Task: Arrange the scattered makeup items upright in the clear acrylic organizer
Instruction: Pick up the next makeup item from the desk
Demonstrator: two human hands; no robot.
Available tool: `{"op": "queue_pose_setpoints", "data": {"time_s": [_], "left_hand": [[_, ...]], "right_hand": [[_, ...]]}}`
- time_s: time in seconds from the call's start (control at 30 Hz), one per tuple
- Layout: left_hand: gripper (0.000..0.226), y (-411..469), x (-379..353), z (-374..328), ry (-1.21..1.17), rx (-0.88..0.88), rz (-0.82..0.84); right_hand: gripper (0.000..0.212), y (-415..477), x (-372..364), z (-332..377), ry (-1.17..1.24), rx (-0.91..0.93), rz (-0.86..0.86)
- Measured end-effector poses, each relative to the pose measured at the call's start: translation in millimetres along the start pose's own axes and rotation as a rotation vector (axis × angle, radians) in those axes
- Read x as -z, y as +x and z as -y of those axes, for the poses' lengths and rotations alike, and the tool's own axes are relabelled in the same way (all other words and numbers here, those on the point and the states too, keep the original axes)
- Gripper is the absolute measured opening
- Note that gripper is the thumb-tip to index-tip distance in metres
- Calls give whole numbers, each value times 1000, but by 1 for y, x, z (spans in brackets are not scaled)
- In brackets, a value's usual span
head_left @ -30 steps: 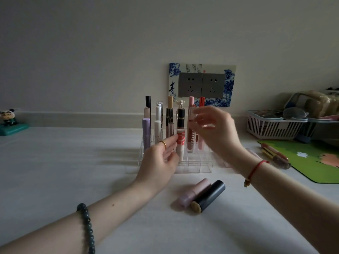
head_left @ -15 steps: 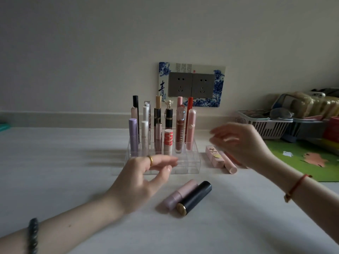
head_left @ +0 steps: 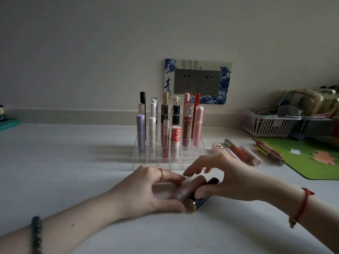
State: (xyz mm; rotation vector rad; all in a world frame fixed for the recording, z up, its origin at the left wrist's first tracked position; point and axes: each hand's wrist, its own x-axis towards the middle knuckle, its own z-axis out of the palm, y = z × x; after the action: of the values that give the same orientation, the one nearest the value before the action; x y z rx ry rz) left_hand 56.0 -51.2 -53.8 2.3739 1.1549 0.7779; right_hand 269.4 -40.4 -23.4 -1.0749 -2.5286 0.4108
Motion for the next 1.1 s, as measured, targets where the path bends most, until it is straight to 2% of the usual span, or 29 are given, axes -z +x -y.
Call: {"op": "queue_pose_setpoints", "data": {"time_s": [0.13,0.33,0.43,0.53,0.7,0.83,0.93,1.1], "left_hand": [[31,-1,-2,-2,-49,10,-42],[22,2,-3,-1,-133,39,-254],[23,7,-3,-1,-232,20,-347],[24,14,-3,-6,-324,-5,-413],[34,32,2,-24,-430,-71,-498],[34,55,8,-31,-503,-75,-506],[35,69,4,-33,-520,-44,-508],[43,71,-11,-26,-495,-2,-488]], "right_hand": [[35,0,-4,1,29,-19,-3],[34,3,-17,-5,42,-52,-89],[27,6,-24,-4,48,-28,-213],[32,9,-26,1,48,-17,-345],[16,19,-11,6,94,17,-431],[10,35,12,6,219,-9,-582],[14,50,22,-3,263,-68,-684],[18,60,11,-15,286,-131,-693]]}}
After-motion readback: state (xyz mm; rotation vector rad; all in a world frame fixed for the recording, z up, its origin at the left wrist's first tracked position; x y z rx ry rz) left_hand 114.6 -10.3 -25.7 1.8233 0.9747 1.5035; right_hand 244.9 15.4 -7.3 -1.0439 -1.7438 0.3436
